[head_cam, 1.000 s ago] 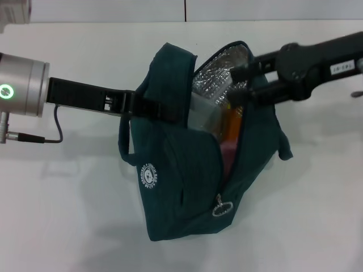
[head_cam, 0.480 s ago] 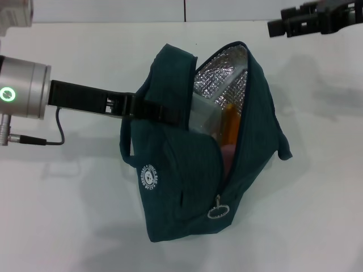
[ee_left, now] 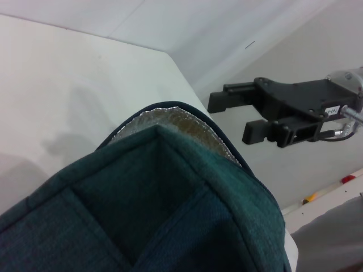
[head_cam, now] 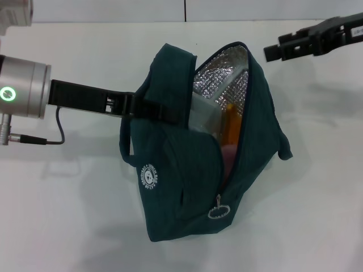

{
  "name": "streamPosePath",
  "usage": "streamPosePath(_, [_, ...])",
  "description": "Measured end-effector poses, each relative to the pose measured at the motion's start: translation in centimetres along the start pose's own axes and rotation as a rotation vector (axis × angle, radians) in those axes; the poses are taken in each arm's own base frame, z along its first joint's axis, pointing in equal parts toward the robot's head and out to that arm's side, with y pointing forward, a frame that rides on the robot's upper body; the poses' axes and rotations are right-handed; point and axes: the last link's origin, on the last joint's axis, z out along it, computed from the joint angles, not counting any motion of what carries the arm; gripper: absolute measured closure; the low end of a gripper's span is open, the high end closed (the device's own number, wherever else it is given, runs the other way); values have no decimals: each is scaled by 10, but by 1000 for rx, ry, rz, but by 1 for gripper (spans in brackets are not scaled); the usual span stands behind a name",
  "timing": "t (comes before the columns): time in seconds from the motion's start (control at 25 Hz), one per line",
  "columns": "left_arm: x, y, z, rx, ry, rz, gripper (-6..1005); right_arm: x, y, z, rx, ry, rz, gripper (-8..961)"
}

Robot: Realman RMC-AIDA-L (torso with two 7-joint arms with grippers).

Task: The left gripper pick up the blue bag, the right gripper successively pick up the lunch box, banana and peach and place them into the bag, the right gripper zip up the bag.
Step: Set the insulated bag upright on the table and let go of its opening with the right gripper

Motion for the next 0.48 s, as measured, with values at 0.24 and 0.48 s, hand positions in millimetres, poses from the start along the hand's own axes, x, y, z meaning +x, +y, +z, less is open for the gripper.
streamPosePath(0.24, [0,0,0,0,0,1,968,4,5,22,-30,56,8,301])
streamPosePath(0.48, [-1,0,0,0,0,6,968,5,8,37,-5,143,18,302])
